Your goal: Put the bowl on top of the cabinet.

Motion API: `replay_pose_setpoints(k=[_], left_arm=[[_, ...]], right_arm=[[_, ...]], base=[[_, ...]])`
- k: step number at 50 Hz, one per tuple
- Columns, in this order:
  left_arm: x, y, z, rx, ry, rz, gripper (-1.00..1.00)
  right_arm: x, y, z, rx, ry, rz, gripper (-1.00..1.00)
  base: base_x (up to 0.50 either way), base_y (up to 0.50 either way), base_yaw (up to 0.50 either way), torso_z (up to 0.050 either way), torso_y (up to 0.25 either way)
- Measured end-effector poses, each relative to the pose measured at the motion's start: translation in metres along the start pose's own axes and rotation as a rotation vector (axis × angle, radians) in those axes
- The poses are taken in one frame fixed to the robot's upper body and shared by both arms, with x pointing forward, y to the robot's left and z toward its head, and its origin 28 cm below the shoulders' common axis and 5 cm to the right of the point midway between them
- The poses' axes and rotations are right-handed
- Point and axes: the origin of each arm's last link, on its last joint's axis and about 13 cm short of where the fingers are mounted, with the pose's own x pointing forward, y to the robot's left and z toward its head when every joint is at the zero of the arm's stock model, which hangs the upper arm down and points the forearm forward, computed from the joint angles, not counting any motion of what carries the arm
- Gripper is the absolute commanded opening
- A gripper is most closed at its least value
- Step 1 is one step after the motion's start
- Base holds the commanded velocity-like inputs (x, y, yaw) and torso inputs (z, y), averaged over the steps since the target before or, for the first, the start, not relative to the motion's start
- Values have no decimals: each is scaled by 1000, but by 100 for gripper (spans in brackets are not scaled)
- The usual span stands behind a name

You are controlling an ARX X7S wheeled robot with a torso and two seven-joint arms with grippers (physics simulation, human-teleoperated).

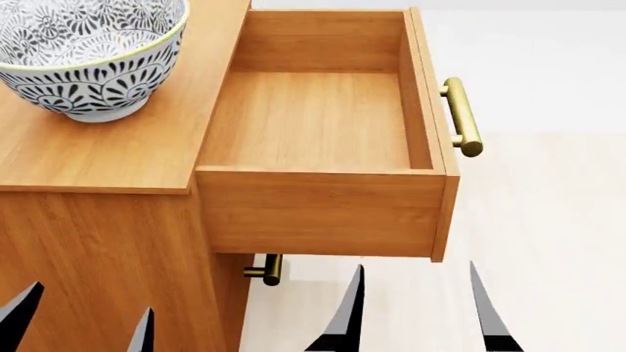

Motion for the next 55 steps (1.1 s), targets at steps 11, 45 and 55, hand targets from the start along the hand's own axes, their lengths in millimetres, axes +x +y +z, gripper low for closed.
replay_pose_setpoints(k=[11, 45, 55], left_arm=[[3, 3, -6, 8, 17, 13, 100], [7, 32, -3, 39, 15, 179, 100], [5, 44, 1, 48, 5, 239, 100]], right_arm=[[-11, 4, -13, 27, 55, -31, 100], [-28, -47, 17, -15, 93, -256, 100], [-36, -66, 31, -37, 76, -333, 100]], base=[[0, 0, 0, 0, 0], [0, 0, 0, 0, 0], [0, 0, 0, 0, 0]])
